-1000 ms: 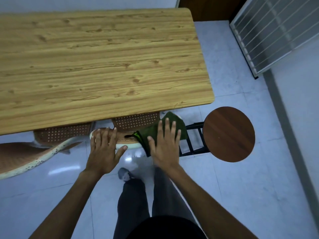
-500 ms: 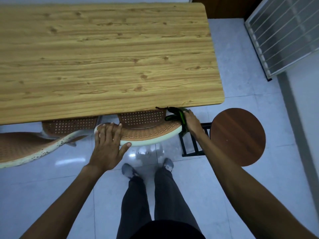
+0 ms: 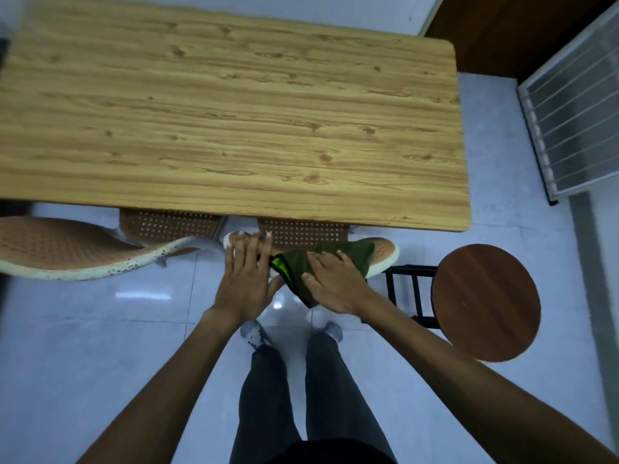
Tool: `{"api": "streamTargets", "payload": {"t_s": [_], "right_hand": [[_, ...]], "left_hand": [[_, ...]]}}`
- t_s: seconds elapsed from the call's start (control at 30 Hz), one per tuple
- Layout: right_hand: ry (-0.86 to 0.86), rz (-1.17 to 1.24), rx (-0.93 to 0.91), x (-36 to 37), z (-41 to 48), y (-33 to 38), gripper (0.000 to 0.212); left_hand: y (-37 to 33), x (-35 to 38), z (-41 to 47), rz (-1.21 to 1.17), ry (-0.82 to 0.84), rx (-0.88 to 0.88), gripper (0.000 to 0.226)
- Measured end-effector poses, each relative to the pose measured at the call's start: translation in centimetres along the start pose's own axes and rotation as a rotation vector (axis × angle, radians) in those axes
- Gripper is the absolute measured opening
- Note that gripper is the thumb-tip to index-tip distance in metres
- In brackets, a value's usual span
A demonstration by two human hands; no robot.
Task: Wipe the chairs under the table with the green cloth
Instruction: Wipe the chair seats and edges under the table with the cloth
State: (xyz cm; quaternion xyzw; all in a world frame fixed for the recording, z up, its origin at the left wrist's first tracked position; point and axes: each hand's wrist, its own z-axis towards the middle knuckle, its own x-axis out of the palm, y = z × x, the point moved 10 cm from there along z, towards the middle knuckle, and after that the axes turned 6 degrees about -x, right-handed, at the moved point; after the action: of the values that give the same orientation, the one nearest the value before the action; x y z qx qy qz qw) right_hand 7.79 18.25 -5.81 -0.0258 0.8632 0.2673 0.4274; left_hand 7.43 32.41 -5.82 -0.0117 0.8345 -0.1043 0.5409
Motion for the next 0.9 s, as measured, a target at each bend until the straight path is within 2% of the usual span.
{"api": "streamTargets", "payload": {"t_s": [0.07, 0.17, 0.23, 0.3, 0.43, 0.53, 0.63, 0.73, 0.8, 0.9], "right_hand": [[0.142, 0.138, -0.041, 0.6, 1.6, 0.7, 0.062], [0.304, 0.422, 0.029, 1.0, 3.7, 0.8, 0.045], [0.35, 0.6, 0.075, 1.7, 5.5, 1.1, 0.034], [0.377, 0.669, 0.066, 2.2, 7.8, 2.2, 0.032], [0.416, 0.621, 0.036, 2.5, 10.9, 3.2, 0.04], [0.518, 0.511, 0.134, 2.8, 10.4, 1.0, 0.028], [0.458, 0.469, 0.279, 3.1, 9.8, -4.9, 0.051], [0.609, 0.313, 0.324, 2.6, 7.1, -8.6, 0.065], [0.669, 0.234, 0.251, 1.3, 5.4, -9.8, 0.065], [0.618, 0.099, 0.056, -1.6, 2.1, -9.9, 0.058]], "left_hand": [[0.4, 0.6, 0.1, -0.007, 0.001, -0.003, 0.088], [0.6, 1.0, 0.2, -0.014, -0.01, -0.022, 0.091], [0.7, 1.0, 0.3, -0.046, -0.018, -0.044, 0.098], [0.8, 0.9, 0.4, -0.083, -0.04, -0.057, 0.101], [0.6, 0.7, 0.4, -0.089, -0.104, -0.025, 0.093], [0.7, 1.0, 0.4, -0.083, -0.107, -0.019, 0.091], [0.7, 1.1, 0.4, -0.059, -0.102, -0.021, 0.092], [0.6, 1.1, 0.4, -0.05, -0.079, -0.019, 0.093], [0.7, 1.0, 0.4, -0.032, -0.067, -0.029, 0.094], [0.5, 0.7, 0.4, -0.002, -0.051, -0.018, 0.095]]}}
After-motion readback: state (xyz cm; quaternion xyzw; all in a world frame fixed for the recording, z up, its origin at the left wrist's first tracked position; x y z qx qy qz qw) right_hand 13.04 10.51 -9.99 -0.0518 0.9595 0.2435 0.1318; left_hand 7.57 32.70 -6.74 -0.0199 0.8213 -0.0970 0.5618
